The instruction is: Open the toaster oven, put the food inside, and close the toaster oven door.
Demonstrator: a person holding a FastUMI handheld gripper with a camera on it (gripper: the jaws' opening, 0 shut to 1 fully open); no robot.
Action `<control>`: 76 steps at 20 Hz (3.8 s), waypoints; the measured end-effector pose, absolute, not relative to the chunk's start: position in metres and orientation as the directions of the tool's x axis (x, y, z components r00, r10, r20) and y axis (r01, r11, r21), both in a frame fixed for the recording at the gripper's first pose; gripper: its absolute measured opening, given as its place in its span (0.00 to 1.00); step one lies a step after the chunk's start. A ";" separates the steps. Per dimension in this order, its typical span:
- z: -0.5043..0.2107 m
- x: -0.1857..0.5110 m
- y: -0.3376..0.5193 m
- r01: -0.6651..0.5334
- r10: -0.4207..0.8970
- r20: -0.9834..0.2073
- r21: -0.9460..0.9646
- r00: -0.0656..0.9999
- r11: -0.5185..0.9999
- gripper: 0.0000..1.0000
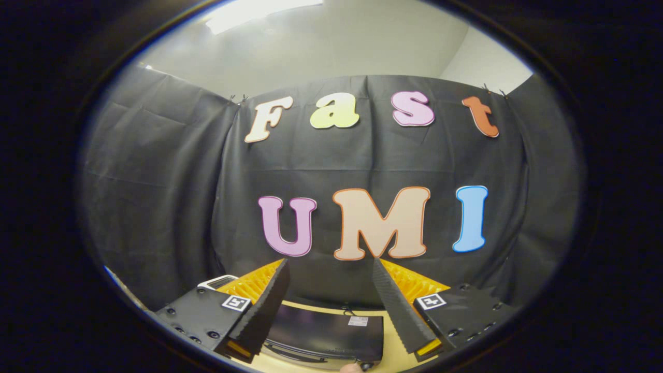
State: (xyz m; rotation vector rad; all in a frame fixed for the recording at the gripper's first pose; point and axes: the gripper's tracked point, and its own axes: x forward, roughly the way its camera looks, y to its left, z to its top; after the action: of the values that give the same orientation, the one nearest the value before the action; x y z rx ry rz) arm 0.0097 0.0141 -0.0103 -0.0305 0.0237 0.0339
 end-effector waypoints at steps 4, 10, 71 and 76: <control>-0.073 0.016 0.028 -0.068 0.062 -0.123 -0.045 0.990 0.997 1.00; -0.227 0.025 0.035 -0.064 0.026 -0.346 -0.100 0.938 0.993 1.00; -0.402 -0.130 0.012 -0.159 0.124 -0.680 0.012 0.723 0.987 1.00; -0.355 -0.093 -0.063 -0.020 -0.004 -0.591 -0.033 0.806 0.999 1.00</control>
State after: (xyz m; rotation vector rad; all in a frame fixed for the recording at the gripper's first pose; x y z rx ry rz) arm -0.0933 -0.0627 -0.3553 -0.0386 0.6328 0.0085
